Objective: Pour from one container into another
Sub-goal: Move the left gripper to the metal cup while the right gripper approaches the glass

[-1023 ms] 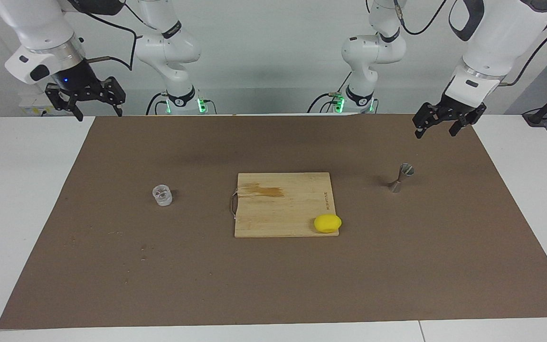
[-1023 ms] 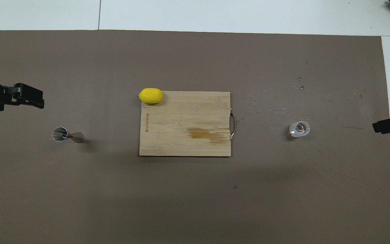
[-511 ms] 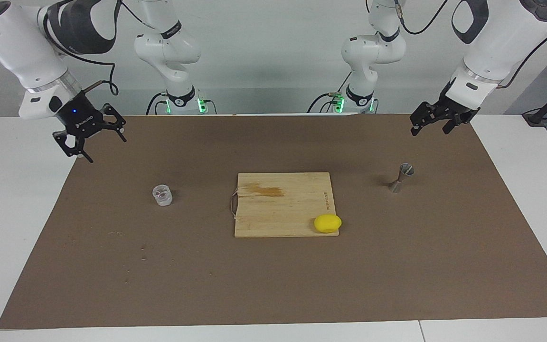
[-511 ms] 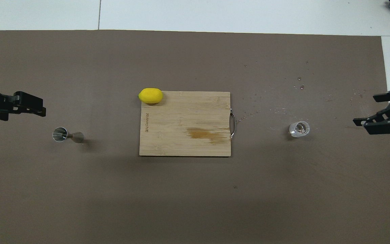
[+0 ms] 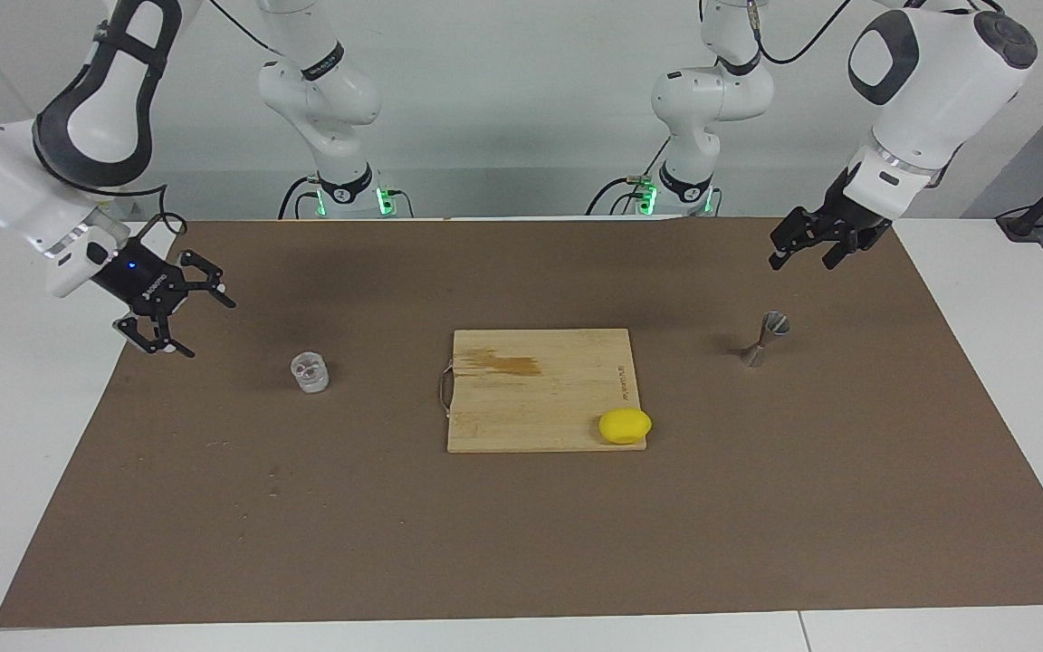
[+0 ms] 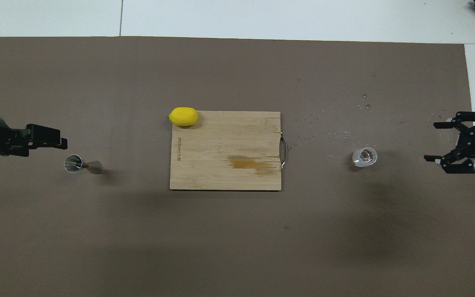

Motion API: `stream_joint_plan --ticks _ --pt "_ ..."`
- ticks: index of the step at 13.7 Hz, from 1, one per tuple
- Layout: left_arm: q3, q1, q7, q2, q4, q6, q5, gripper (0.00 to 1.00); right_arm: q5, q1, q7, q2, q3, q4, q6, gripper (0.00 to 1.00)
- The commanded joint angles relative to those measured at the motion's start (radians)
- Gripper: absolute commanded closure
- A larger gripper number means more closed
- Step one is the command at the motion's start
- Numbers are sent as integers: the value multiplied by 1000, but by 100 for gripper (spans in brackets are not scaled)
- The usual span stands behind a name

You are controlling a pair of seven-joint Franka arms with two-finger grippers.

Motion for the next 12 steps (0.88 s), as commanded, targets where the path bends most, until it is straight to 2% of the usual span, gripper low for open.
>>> stream_joint_plan --ticks 1,3,5,7,12 --pt "-2 77 172 -26 -54 22 -140 0 118 -38 -191 45 10 -33 7 0" --pt "-2 138 410 -17 -77 16 -231 0 175 -55 -303 74 10 -72 9 0" --pt "-2 170 635 9 -84 -5 -250 0 242 -70 -366 102 10 -108 -16 0" --pt "-1 222 829 34 -78 -57 -327 0 350 -113 -536 221 10 -102 -66 0" --pt "-2 304 1326 115 -78 -100 -512 0 382 -112 -604 245 12 -110 -79 0"
